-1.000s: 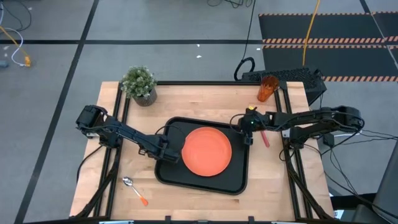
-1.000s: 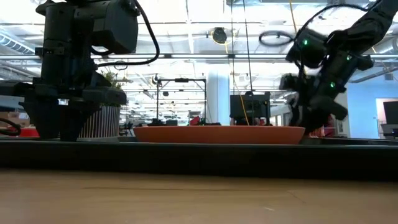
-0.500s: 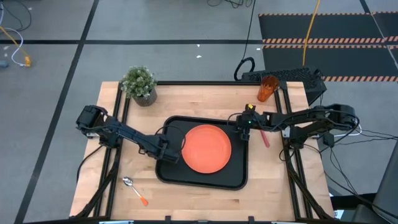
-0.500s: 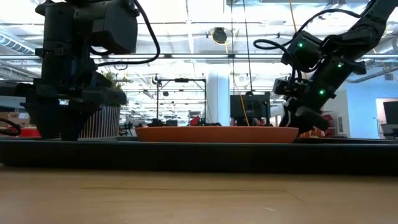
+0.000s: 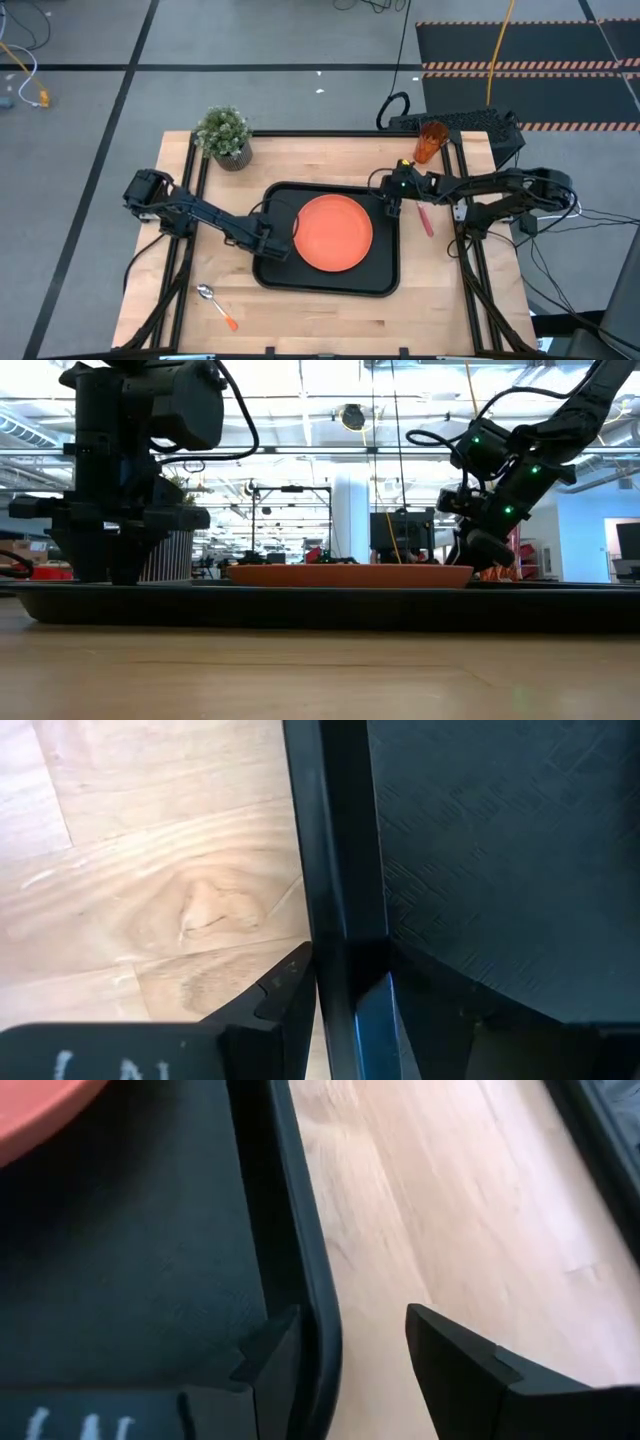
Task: Pick and place plate/cup/fork/spoon on tray
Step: Adjust the black tray on the table
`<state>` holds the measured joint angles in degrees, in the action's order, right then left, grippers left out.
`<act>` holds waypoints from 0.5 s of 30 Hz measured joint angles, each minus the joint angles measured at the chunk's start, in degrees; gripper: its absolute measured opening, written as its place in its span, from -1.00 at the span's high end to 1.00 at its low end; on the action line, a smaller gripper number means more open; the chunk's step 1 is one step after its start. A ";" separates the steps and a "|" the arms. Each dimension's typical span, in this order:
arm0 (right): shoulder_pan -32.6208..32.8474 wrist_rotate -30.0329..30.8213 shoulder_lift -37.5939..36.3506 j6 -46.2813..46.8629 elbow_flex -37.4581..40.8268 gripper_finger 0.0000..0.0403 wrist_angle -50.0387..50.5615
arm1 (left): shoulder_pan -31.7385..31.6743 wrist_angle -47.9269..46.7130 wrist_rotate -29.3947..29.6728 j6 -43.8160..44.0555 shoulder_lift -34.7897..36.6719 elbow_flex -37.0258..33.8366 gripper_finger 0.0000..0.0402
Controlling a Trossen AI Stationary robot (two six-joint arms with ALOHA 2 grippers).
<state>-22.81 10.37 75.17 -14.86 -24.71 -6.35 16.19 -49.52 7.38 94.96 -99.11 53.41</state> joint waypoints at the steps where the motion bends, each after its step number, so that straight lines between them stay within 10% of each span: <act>1: -0.17 -0.14 0.19 0.29 0.00 0.13 0.00 | 0.37 0.02 0.22 0.66 0.00 0.00 0.32; 15: -0.48 -0.11 4.60 0.51 -0.04 0.13 -5.66 | 3.11 0.02 2.32 4.24 0.00 0.00 0.32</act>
<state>-23.29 10.25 79.76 -14.35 -24.75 -12.01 19.30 -49.50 9.69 99.20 -99.11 53.41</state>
